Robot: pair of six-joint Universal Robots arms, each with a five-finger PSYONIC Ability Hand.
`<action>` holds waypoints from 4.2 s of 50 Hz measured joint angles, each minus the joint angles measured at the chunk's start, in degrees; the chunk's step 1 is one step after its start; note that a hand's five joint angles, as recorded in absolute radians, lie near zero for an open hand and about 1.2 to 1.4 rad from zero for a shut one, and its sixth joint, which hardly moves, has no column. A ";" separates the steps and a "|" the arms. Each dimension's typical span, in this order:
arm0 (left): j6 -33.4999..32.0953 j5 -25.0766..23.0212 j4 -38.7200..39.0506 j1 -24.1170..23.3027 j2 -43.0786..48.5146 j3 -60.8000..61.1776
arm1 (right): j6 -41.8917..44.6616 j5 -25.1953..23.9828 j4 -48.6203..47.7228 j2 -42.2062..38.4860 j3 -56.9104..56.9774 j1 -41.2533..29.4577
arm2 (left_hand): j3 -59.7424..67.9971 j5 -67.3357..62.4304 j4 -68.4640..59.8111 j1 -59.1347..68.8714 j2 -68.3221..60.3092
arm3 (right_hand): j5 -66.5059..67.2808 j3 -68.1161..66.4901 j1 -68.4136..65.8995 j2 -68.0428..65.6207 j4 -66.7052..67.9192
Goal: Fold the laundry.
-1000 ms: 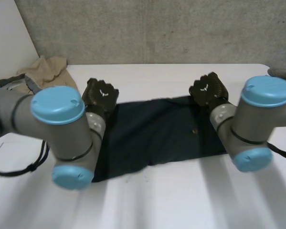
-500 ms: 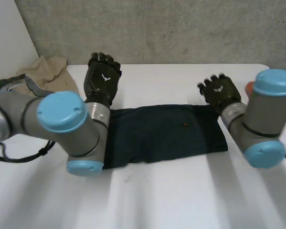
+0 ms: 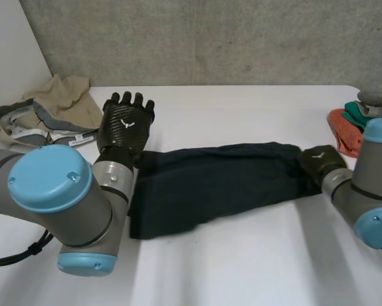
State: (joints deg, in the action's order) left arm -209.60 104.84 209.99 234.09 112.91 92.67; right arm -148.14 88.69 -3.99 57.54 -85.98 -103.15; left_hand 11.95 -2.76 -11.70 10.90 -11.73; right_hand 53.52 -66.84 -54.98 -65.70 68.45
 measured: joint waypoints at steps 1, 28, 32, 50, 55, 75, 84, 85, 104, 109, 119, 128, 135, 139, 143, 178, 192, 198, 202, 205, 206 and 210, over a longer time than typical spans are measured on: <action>-0.03 0.00 -0.01 0.02 -0.35 0.09 | 1.41 0.88 -0.10 0.97 -0.55 0.46 | 0.00 0.00 0.00 0.00 0.00 | 0.15 0.00 0.00 0.00 0.03; 1.66 0.09 0.05 -0.01 -9.01 6.58 | 31.01 -18.09 -25.64 2.56 -11.38 -26.72 | 0.00 0.00 0.00 0.00 0.00 | -41.58 44.67 37.34 45.87 -46.05; 1.80 0.02 0.19 -0.08 -8.93 6.06 | 27.99 -18.75 -25.42 4.74 -12.37 -25.87 | 0.00 0.00 0.00 0.00 0.00 | -51.05 54.79 41.81 53.48 -56.11; 12.53 -7.39 -9.66 -8.61 4.59 -14.73 | -29.47 -18.75 -4.58 15.64 -4.31 -3.89 | 0.00 0.00 0.00 0.00 0.00 | -51.05 54.99 41.81 53.47 -56.39; 18.14 -10.51 -19.54 -9.43 12.67 -24.40 | -25.69 -18.75 4.56 7.18 4.58 -3.21 | 0.00 0.00 0.00 0.00 0.00 | -51.05 54.99 41.81 53.48 -56.39; 18.88 -0.11 -48.65 -8.64 29.36 -43.29 | -8.93 -22.63 18.68 -16.43 25.68 -4.70 | 0.00 0.00 0.00 -0.25 0.12 | -51.05 55.04 42.94 54.54 -56.38; 14.96 -0.61 -49.88 -8.74 25.90 -43.23 | -5.11 -18.78 18.64 -12.70 25.18 -5.56 | 0.00 0.04 0.00 -0.85 0.36 | -51.09 55.52 43.91 55.03 -56.39; 14.89 -0.63 -49.82 -8.76 25.36 -43.22 | -5.21 -18.57 18.39 -11.20 24.62 -5.80 | 0.00 0.05 0.00 -0.84 0.36 | -51.17 55.52 43.91 55.03 -56.38; 18.74 -16.16 -43.06 -5.41 3.10 -30.17 | -6.32 -16.31 -13.51 18.41 -18.68 -8.86 | 0.00 0.05 0.00 -0.84 0.36 | -51.22 55.52 43.91 55.03 -56.39; 22.29 -23.20 -41.54 -3.04 0.05 -25.31 | -5.61 -16.69 -25.57 19.09 -30.51 -11.71 | 0.00 0.05 0.00 -0.84 0.37 | -51.22 55.52 43.91 55.03 -56.39; 24.58 -24.48 -40.81 -1.96 0.56 -23.43 | -1.19 -16.66 -35.18 10.46 -32.77 -13.53 | 0.00 0.05 0.00 -0.83 0.36 | -51.22 55.53 43.91 55.03 -56.39; 24.44 -24.13 -40.23 -1.80 1.25 -23.53 | 2.27 -15.89 -39.32 3.38 -27.77 -13.76 | 0.00 0.04 0.00 -0.84 0.36 | -51.22 55.52 43.91 55.03 -56.39; 24.41 -24.12 -39.36 -1.61 1.41 -23.52 | 2.42 -15.61 -40.45 1.16 -23.85 -14.08 | 0.00 0.05 0.00 -0.84 0.36 | -51.24 55.53 43.91 55.03 -56.39; 24.44 -24.14 -39.13 -1.33 1.38 -23.54 | 2.08 -15.49 -40.12 -0.12 -20.71 -14.46 | 0.00 0.05 0.00 -0.84 0.36 | -51.24 55.52 43.91 55.03 -56.39; 24.47 -24.13 -39.09 -1.16 1.39 -23.50 | 1.74 -15.38 -39.70 -2.30 -17.44 -14.69 | 0.00 0.05 0.00 -0.84 0.36 | -51.24 55.52 43.91 55.03 -56.39; 24.50 -24.42 -35.07 -1.47 0.71 -24.03 | -8.94 -10.77 -31.67 -6.03 8.54 -12.57 | 0.00 0.05 0.00 -0.84 0.36 | -1.30 1.07 -3.69 0.19 -1.64; 25.54 -24.66 -33.17 -3.55 0.19 -28.58 | -18.44 -18.83 -32.57 0.19 24.92 8.53 | 0.00 0.05 0.00 -0.84 0.36 | -0.65 0.81 -3.69 0.15 -1.07; 25.78 -24.90 -33.03 -5.28 0.19 -29.81 | -32.01 -25.61 -34.69 -4.39 35.43 20.13 | 0.00 0.05 0.00 -0.84 0.36 | -0.64 0.81 -3.69 0.15 -1.07; 25.84 -25.63 -32.89 -6.05 0.22 -30.04 | -38.49 -29.07 -35.40 -10.61 43.04 26.64 | 0.00 0.05 0.00 -0.84 0.36 | -0.53 0.81 -3.69 0.15 -1.07; 25.94 -26.48 -32.82 -6.33 0.26 -29.81 | -41.22 -32.33 -35.55 -16.05 48.07 30.48 | 0.00 0.05 0.00 -0.84 0.36 | -0.31 0.81 -3.69 0.15 -1.07; 25.98 -26.75 -32.81 -6.37 0.30 -29.67 | -41.77 -33.33 -35.56 -17.59 49.27 31.37 | 0.00 0.05 0.00 -0.84 0.36 | -0.31 0.81 -3.69 0.15 -1.06; 26.05 -27.33 -32.80 -6.42 0.38 -29.08 | -43.88 -38.08 -35.99 -23.79 52.98 34.27 | 0.00 0.05 0.00 -0.84 0.36 | -0.31 0.81 -3.69 0.15 -0.83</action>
State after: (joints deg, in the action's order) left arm -183.55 77.51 177.19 227.67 113.29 63.59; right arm -192.02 50.61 -39.98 33.76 -33.00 -68.88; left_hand 11.95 -2.71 -11.70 10.06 -11.37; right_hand 53.22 -66.04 -58.66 -65.55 67.61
